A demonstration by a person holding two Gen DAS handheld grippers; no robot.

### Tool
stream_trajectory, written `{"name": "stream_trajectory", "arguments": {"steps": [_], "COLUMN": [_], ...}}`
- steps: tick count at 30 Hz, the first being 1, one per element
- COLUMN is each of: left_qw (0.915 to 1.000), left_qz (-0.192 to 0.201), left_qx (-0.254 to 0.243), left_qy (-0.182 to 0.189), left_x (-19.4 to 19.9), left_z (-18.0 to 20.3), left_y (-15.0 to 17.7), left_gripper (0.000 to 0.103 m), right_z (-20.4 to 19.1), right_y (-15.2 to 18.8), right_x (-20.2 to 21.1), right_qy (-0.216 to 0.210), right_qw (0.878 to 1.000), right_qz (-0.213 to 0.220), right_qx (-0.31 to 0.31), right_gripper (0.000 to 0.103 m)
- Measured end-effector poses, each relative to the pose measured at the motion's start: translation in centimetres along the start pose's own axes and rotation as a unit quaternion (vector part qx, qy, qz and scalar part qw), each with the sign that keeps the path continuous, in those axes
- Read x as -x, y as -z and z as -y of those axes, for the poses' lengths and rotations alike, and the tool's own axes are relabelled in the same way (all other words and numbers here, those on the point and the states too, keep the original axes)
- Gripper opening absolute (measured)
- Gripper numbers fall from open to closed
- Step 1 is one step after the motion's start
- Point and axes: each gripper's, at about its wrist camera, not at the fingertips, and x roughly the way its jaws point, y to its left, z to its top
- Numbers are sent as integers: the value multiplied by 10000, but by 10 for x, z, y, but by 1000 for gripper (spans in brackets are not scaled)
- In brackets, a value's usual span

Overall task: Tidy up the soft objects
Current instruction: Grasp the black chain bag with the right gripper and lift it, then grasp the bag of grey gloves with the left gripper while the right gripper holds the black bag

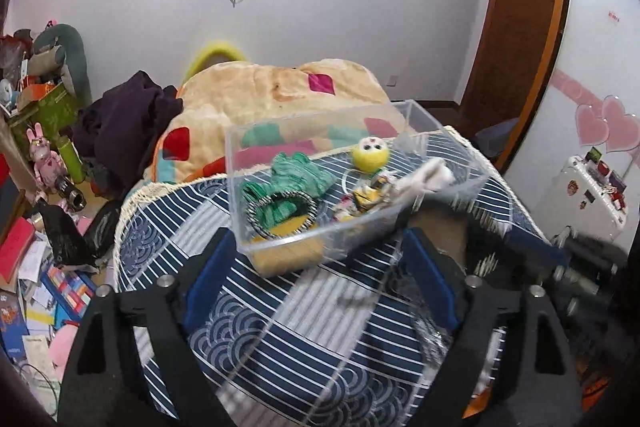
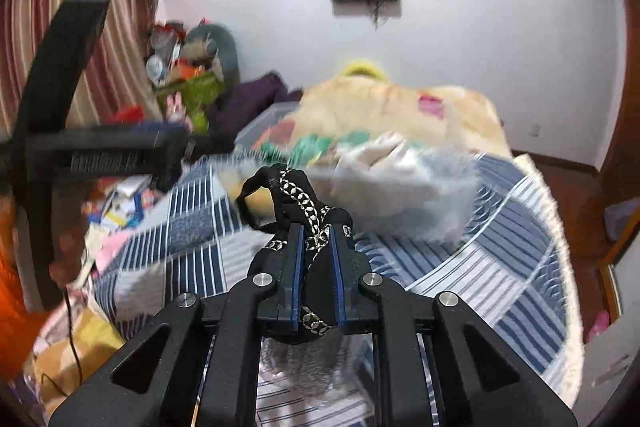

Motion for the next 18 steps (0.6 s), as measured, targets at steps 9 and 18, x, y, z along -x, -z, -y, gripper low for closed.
{"name": "stream_trajectory", "arguments": {"steps": [9, 18], "left_qw": [9965, 9866], "left_qz": [-650, -1341], "left_qx": [-111, -446], "left_qy": [508, 810], "left_x": [-30, -73], "left_z": [43, 98], "left_y": [34, 71], "left_gripper": [89, 88], "right_z": [33, 51], "right_y": [-4, 6], "right_x": [34, 46], "right_qy": [497, 712], "right_qw": [9980, 9966], "right_qz": [279, 136], "right_qx": [-279, -383], "right_gripper": [11, 11]}}
